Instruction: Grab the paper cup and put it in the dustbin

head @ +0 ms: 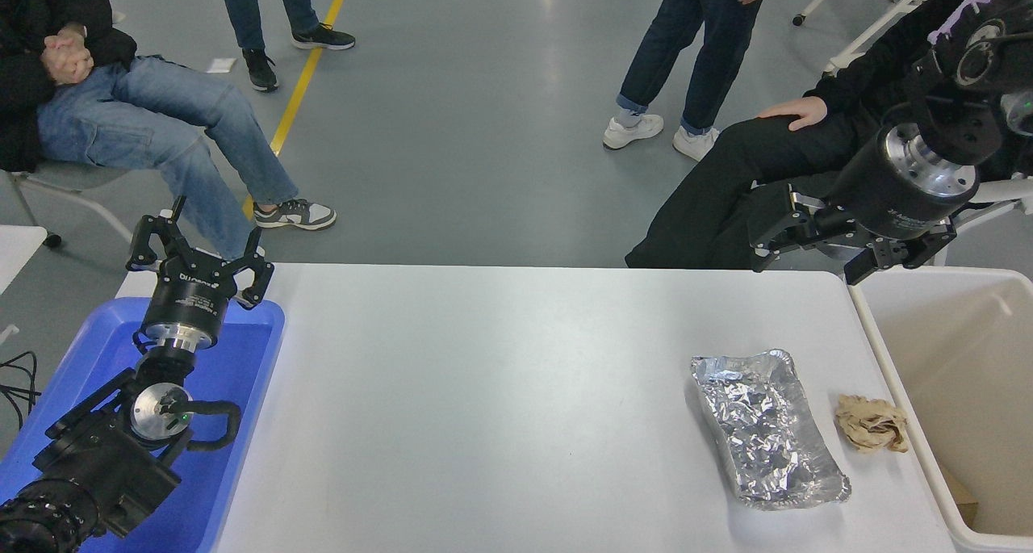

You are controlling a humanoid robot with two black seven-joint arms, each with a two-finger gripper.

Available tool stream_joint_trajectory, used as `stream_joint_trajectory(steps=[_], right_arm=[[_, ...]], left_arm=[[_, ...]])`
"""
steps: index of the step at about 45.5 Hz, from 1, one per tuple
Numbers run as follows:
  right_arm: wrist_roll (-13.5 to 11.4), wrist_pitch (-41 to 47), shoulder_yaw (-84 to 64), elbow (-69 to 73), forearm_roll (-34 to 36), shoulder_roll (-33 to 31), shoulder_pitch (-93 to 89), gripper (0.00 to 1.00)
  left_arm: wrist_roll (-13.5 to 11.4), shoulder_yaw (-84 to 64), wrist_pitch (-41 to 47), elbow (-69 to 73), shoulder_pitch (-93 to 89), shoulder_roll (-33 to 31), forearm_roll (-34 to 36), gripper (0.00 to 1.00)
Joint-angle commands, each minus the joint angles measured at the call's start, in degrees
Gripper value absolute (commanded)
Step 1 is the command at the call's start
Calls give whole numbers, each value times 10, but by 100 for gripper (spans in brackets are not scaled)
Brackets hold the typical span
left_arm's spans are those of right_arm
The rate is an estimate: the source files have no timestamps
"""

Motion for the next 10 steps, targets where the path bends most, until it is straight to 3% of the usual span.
stream_joint_trajectory(steps=[1, 10], right_arm=[[-1, 6, -37, -4, 6, 36, 11, 100], [-1, 6, -51, -5, 6, 51, 14, 100]], left_arm=[[1, 1, 0, 0, 0, 0, 0, 98], [1, 1, 0, 0, 0, 0, 0, 98]])
